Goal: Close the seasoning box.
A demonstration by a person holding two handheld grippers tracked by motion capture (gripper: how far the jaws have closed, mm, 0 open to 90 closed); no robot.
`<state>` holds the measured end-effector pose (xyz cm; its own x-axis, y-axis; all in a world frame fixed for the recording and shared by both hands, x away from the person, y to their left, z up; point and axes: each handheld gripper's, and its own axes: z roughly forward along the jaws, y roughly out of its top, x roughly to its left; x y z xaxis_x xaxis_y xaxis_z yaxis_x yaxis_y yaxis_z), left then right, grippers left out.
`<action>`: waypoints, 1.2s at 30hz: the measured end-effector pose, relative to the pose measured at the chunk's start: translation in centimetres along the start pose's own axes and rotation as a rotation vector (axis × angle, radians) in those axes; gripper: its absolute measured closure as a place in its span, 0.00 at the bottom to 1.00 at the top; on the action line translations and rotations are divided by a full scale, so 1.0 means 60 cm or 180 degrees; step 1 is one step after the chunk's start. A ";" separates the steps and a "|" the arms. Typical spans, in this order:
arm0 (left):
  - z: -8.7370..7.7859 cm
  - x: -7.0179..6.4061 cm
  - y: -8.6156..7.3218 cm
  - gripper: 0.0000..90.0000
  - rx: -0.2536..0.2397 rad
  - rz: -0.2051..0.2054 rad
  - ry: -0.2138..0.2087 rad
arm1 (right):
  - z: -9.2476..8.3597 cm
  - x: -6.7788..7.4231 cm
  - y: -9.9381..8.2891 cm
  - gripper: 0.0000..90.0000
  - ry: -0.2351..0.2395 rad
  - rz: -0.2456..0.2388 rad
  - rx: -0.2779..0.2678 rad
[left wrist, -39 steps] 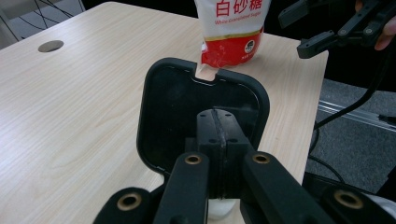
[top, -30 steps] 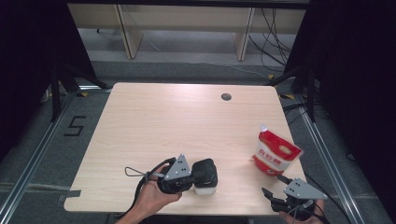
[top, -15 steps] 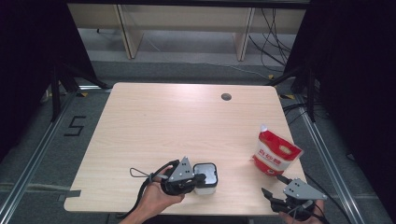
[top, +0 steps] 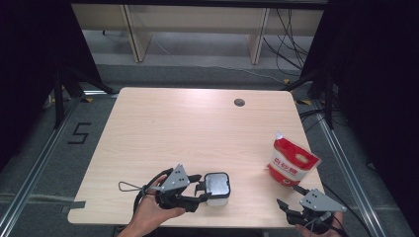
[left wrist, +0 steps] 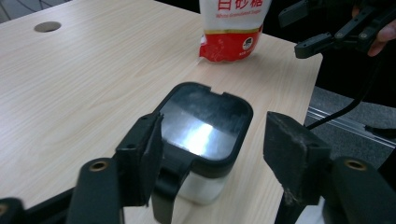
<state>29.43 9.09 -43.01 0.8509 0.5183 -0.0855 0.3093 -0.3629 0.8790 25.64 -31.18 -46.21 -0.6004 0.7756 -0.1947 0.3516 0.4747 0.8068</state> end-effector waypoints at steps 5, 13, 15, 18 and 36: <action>-0.036 0.012 -0.028 0.34 0.0016 0.0021 0.0070 | 0.001 0.002 0.000 0.35 0.0004 -0.0013 0.0019; -0.061 0.022 -0.077 0.30 0.0091 -0.0153 0.0204 | 0.002 0.005 0.000 0.34 0.0023 -0.0008 0.0039; -0.064 0.023 -0.086 0.30 0.0065 -0.0147 0.0217 | 0.001 0.009 -0.001 0.34 0.0024 0.0045 0.0055; -0.072 0.024 -0.097 0.30 0.0143 -0.0128 0.0226 | 0.003 0.004 -0.001 0.34 0.0045 -0.0028 0.0007; -0.065 0.012 -0.143 0.27 0.0385 -0.0036 0.0362 | 0.010 0.014 -0.004 0.29 0.0098 -0.0081 0.0117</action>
<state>25.74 15.59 -48.76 0.7956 0.6048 -0.0354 0.3734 -0.4436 0.8147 25.48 -30.41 -46.89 -0.6311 0.7502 -0.1973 0.3616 0.5095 0.7808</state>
